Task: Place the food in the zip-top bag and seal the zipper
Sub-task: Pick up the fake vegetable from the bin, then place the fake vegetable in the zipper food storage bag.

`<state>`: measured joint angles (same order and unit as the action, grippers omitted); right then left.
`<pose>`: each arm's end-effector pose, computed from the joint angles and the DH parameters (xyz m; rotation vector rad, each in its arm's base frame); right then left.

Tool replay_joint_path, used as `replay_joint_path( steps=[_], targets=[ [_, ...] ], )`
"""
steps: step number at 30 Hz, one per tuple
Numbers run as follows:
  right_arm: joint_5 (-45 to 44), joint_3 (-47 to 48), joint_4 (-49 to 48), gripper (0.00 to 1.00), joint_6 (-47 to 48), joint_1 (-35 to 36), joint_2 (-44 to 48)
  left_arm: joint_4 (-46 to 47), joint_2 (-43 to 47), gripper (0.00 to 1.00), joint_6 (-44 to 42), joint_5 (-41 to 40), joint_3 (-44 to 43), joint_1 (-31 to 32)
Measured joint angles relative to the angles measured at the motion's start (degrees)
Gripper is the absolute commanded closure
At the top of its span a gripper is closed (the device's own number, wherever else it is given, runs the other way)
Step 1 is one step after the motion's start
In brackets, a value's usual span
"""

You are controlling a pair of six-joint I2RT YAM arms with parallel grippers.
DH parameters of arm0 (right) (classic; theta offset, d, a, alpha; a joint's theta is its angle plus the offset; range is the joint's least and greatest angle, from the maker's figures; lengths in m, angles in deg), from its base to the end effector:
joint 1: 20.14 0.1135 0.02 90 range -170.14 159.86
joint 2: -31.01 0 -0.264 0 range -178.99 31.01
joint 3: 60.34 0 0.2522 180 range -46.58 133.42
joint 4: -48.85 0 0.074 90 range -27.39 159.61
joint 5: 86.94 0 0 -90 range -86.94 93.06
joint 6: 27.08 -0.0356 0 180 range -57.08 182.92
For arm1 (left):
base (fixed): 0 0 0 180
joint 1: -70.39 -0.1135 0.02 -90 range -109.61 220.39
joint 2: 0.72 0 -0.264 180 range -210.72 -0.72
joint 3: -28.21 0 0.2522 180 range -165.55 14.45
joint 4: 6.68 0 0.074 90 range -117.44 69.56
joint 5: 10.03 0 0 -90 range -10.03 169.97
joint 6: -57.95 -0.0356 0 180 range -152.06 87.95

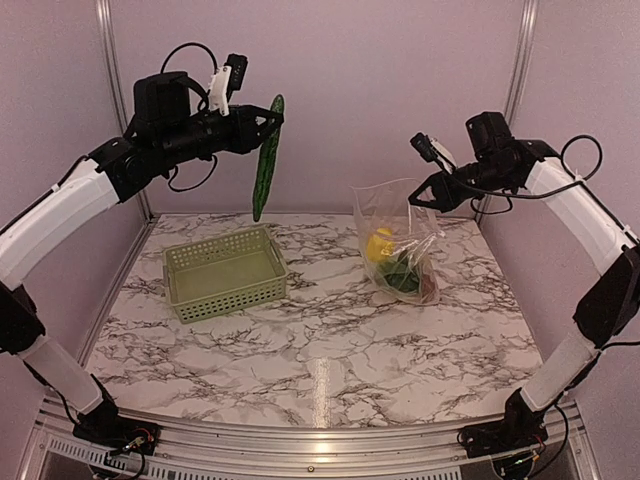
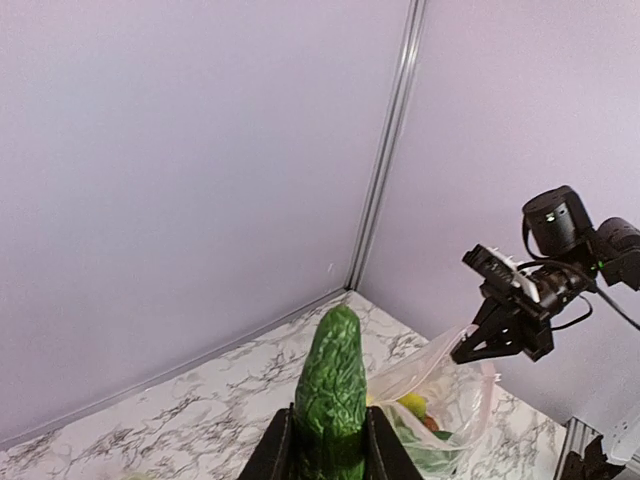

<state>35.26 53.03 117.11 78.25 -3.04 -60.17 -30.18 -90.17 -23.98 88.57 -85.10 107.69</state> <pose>0.3110 0.1155 0.3977 -0.9002 2.1357 0.6787 0.2810 -0.2208 0.4802 0.5236 1.5255 -0.7357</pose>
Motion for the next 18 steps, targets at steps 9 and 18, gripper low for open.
replay_joint_path(
  steps=[9, 18],
  targets=[
    [7.4, 2.7, 1.2, 1.00, -0.3, 1.2, -1.0, 19.3, 0.3, 1.00, 4.7, 3.5, 2.0, 12.8],
    [11.5, 2.7, 2.0, 1.00, -0.6, 1.4, -2.2, 37.2, -3.4, 1.00, 4.8, 2.9, 3.3, 18.3]
  ],
)
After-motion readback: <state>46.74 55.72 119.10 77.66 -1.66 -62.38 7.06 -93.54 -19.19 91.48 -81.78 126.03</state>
